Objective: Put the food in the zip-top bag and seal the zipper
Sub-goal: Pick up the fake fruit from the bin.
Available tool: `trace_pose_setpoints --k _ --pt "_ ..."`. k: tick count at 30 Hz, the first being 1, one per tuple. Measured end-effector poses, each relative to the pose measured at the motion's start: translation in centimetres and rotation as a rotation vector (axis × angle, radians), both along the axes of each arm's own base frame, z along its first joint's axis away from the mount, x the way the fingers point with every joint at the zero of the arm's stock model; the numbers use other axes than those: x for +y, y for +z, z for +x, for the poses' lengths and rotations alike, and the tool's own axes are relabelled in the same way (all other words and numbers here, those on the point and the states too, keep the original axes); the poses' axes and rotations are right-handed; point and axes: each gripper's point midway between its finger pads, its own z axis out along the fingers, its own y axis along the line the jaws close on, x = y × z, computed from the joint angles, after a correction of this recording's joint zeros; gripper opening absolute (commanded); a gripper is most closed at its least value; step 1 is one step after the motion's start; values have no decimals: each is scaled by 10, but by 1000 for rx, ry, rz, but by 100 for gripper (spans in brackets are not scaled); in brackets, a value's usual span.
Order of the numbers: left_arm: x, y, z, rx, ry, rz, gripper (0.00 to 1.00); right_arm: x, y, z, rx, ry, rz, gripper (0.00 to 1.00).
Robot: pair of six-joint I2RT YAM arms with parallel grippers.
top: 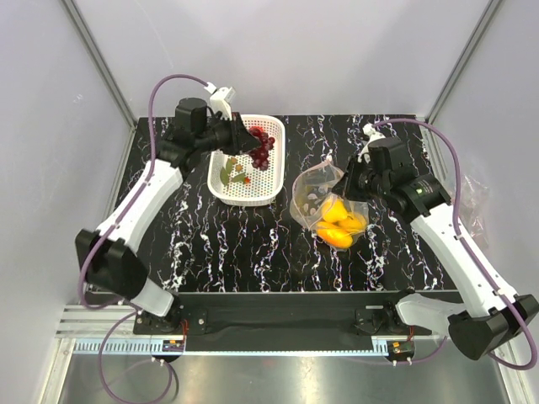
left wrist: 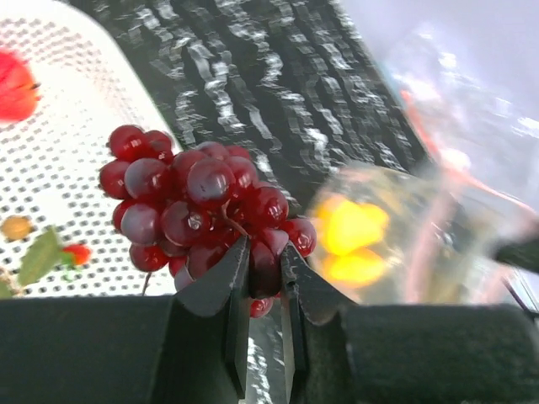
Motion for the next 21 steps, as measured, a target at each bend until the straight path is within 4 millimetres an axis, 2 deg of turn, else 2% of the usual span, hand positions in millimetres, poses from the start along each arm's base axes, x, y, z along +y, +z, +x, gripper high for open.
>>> trace_pose_setpoints --k 7,10,16,21 --pt "-35 77 -78 -179 -143 -78 9 4 -3 9 7 0 -3 0" --pt "-46 97 -106 -223 -199 -105 9 6 -2 12 9 0 -4 0" --pt "-69 111 -130 -270 -271 -146 9 7 4 14 -4 0 2 0" --pt "-97 108 -145 -269 -344 -163 9 8 11 16 -19 -1 11 0"
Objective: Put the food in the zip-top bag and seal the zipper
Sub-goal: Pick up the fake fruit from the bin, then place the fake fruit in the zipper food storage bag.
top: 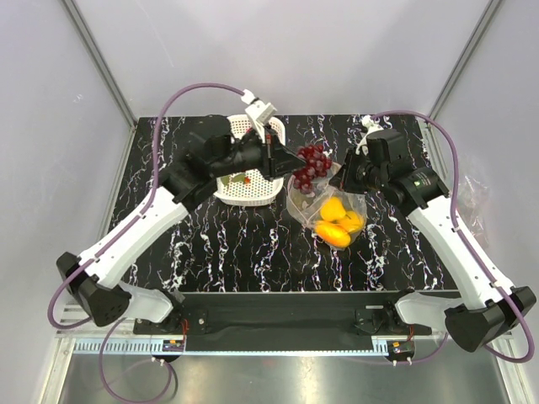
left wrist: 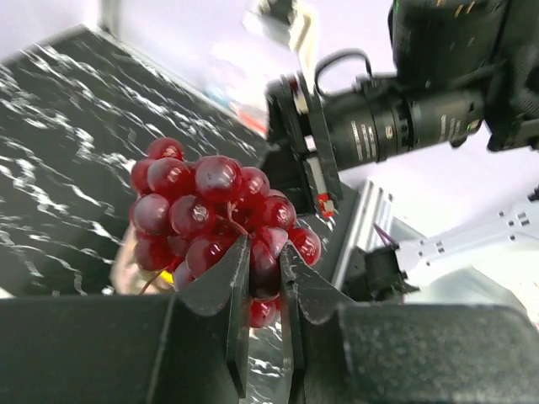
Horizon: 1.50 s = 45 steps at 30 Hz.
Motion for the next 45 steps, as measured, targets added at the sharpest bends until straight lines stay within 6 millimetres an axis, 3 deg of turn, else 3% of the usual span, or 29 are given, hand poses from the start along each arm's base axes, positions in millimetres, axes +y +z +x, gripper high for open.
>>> trace_pose_setpoints --k 5,10,19,27,34,36,37,38,41,42,45 --pt "-19 -25 -2 64 -24 60 11 0 3 0 -8 -2 3 0" --pt "-21 -45 -3 99 0 123 11 -1 8 -1 -26 -2 12 0" --pt "-36 -99 18 181 31 231 7 -1 11 -3 -37 2 19 0" --pt "-45 -102 32 141 81 221 7 0 9 -6 -32 11 24 0" --pt "-56 -135 43 140 137 300 8 4 8 -9 -23 35 40 0" --pt "-58 -148 48 149 155 326 15 5 8 -10 -23 41 45 0" --pt "-59 -154 50 153 161 336 25 5 8 -10 -23 42 46 0" --pt "-61 -159 51 158 162 344 42 5 9 -10 -23 43 46 0" --pt "-64 -165 53 160 158 350 64 5 9 -10 -23 43 46 0" --pt "-65 -166 53 160 157 349 75 5 9 -10 -23 43 46 0" --pt "-66 -160 53 153 157 333 78 5 7 -10 -20 41 44 0"
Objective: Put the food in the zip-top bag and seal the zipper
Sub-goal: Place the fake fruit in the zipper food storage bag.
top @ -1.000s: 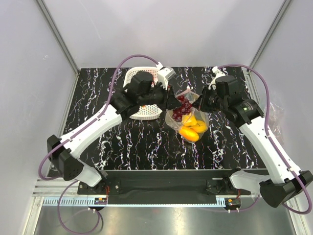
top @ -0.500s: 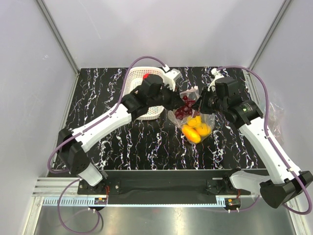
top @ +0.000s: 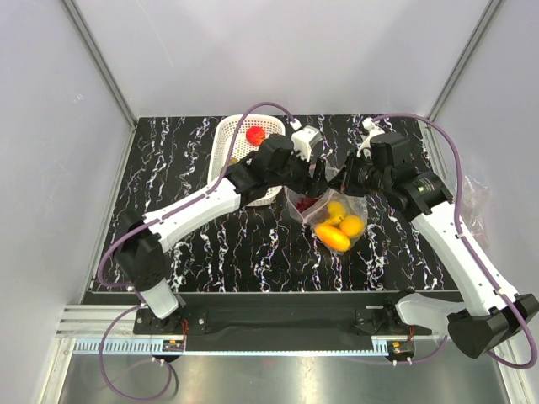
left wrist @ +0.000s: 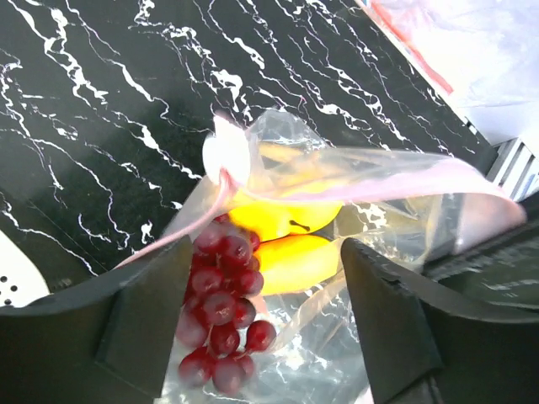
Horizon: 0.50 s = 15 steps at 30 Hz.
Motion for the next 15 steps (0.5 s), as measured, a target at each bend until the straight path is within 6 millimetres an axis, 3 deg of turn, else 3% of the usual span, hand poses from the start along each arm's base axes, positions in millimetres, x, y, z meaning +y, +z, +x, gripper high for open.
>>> trace_pose_setpoints --k 5,12,15 --pt "9 17 -9 2 -4 -6 78 -1 -4 0 5 -7 -8 0" --pt "33 70 -28 -26 9 -32 79 -2 -7 -1 12 -8 -12 0" --pt "45 72 -27 -23 44 -15 81 -2 -6 -1 9 -8 -10 0"
